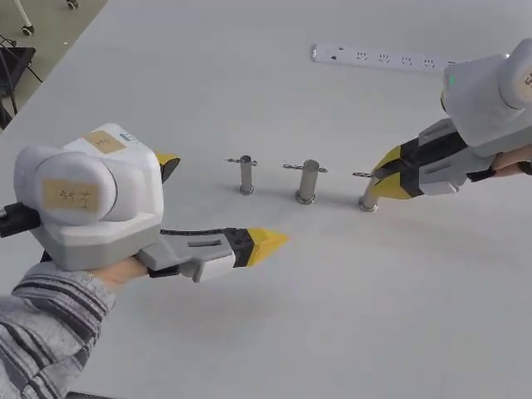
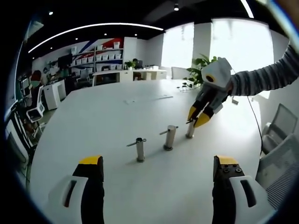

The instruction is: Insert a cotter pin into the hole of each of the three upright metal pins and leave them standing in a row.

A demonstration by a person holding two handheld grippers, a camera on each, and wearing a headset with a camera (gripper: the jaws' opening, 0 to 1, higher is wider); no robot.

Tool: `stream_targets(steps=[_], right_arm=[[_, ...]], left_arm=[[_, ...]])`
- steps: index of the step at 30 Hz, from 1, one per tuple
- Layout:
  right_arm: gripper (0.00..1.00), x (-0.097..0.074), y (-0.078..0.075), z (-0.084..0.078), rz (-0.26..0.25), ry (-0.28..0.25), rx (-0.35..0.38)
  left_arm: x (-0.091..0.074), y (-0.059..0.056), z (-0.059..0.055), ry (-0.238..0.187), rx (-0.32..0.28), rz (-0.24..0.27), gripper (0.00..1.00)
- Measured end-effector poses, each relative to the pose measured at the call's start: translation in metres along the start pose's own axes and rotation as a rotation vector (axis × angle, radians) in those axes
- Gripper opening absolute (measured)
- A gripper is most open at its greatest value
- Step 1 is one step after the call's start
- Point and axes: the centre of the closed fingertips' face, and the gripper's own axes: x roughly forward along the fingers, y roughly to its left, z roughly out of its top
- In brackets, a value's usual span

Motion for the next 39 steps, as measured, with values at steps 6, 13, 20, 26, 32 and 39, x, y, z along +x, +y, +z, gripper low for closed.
stream_targets(steps=[6, 13, 20, 26, 32, 39], right_arm=[[0.20, -0.002, -0.001, 0.008, -0.022, -0.015, 0.003], [0.34, -0.013, 0.003, 0.013, -0.101, -0.063, 0.139], [0.47, -0.027, 0.007, 0.011, -0.236, -0.130, 0.289], [0.55, -0.034, 0.018, 0.005, -0.301, -0.170, 0.408], [0.61, -0.039, 0.027, 0.008, -0.363, -0.211, 0.477], [0.68, -0.039, 0.043, 0.014, -0.390, -0.265, 0.550]], left_arm=[[0.000, 0.002, 0.000, -0.002, -0.034, -0.010, 0.98], [-0.003, 0.005, 0.005, -0.008, -0.071, -0.021, 0.99], [-0.006, 0.005, 0.006, 0.001, -0.079, -0.022, 0.99], [-0.010, 0.003, 0.010, -0.002, -0.068, -0.025, 0.99], [-0.013, 0.002, 0.011, -0.001, -0.067, -0.032, 0.99], [-0.018, 0.002, 0.008, 0.012, -0.067, -0.028, 0.99]])
